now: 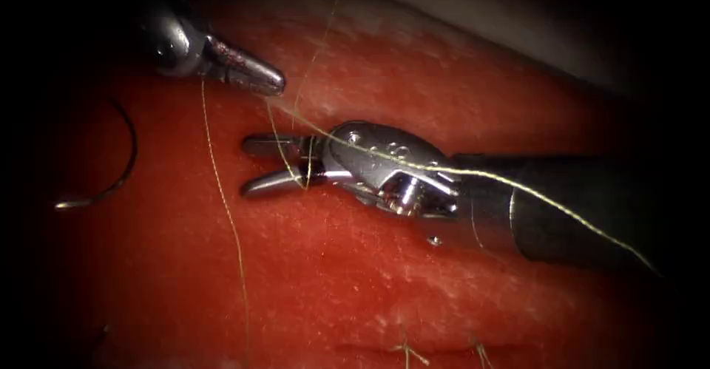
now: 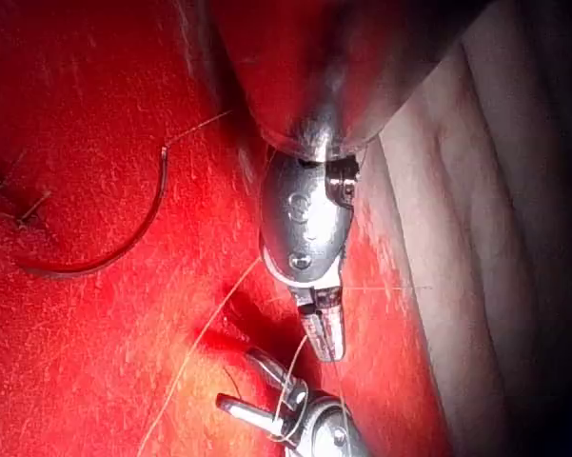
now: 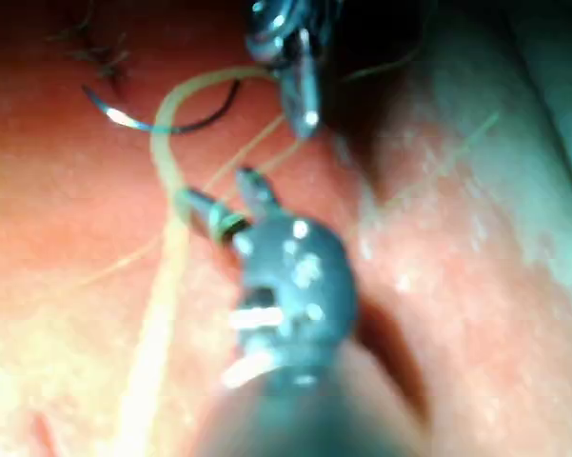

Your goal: Wound Closure

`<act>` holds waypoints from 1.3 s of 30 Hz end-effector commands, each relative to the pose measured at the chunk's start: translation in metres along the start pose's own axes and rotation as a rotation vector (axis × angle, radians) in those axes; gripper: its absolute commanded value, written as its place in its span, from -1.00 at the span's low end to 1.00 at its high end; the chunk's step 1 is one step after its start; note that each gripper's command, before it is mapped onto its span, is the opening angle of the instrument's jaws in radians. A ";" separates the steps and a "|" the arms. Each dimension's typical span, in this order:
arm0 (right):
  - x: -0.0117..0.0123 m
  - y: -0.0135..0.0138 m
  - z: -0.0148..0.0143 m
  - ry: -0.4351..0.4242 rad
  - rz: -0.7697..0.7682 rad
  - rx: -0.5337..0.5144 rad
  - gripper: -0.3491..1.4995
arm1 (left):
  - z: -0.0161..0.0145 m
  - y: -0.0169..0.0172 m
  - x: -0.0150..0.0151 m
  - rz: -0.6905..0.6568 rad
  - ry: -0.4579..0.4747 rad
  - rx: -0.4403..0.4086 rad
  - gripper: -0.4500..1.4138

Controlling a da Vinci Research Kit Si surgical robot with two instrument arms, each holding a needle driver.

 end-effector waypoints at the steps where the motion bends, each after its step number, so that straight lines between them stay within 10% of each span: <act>1: -0.0003 0.0004 0.0009 0.012 0.013 0.017 -0.37 | 0.0005 0.0002 -0.0007 0.001 0.006 -0.003 -0.89; 39: 0.0021 0.0016 -0.0015 0.329 0.143 0.001 -0.24 | -0.0010 0.0049 -0.0039 0.047 -0.054 -0.063 -0.89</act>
